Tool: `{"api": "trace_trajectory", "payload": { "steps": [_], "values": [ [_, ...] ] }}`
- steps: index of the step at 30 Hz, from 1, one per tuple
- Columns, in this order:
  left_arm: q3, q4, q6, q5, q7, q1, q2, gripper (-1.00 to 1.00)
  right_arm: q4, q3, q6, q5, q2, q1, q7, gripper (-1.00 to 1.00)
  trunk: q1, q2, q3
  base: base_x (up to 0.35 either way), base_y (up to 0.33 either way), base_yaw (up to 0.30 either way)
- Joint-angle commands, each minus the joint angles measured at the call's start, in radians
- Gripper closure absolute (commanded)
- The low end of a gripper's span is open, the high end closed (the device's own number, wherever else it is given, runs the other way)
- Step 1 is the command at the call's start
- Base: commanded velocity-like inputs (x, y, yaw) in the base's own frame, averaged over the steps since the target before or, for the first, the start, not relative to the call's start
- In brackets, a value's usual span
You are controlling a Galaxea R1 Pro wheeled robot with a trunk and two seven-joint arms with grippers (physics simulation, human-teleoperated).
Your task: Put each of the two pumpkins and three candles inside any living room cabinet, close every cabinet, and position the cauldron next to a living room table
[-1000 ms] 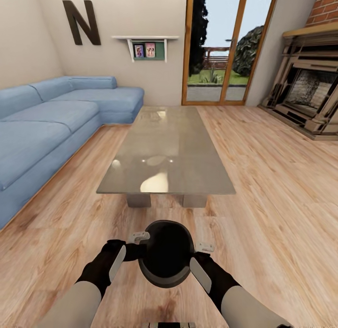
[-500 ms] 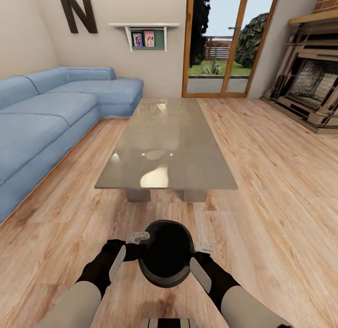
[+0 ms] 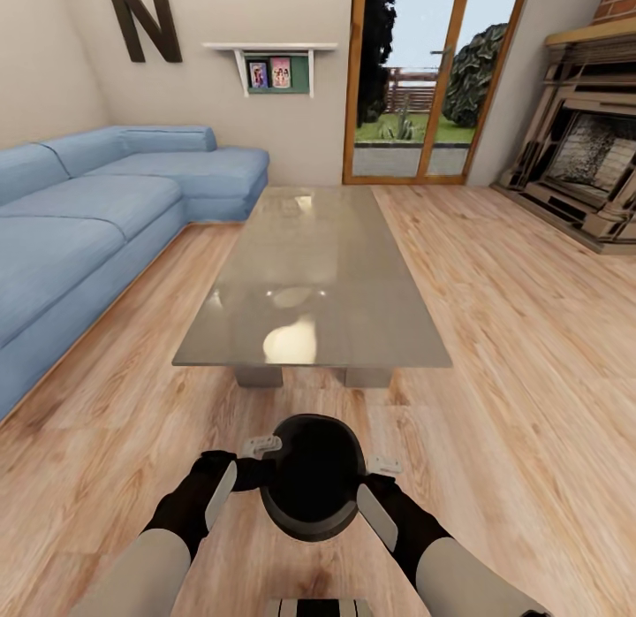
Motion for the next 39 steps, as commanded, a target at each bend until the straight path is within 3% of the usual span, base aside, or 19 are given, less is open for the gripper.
{"api": "trace_trajectory", "payload": {
  "steps": [1, 12, 31, 39],
  "values": [
    [0.02, -0.001, 0.01, 0.036, -0.001, 0.0, 0.001, 1.0, -0.021, -0.027, -0.003, 0.003, 0.0, -0.001, 0.065, 1.0, 0.0, 0.0, -0.001, 0.255, 0.0, 0.0],
    [0.02, -0.001, 0.01, 0.036, -0.001, 0.0, 0.001, 1.0, -0.021, -0.027, -0.003, 0.003, 0.0, -0.001, 0.064, 1.0, 0.0, 0.0, -0.001, 0.139, 0.0, 0.0],
    [0.02, -0.001, 0.01, 0.036, -0.001, 0.0, 0.001, 1.0, -0.021, -0.027, -0.003, 0.003, 0.0, -0.001, 0.064, 1.0, 0.009, -0.005, -0.074, 0.0, 0.0, 0.0],
    [0.02, -0.001, 0.011, 0.036, -0.001, 0.0, 0.001, 1.0, -0.021, -0.027, -0.003, 0.003, 0.0, -0.001, 0.064, 1.0, 0.009, -0.005, -0.074, 0.0, 0.0, 0.0]
  ]
}}
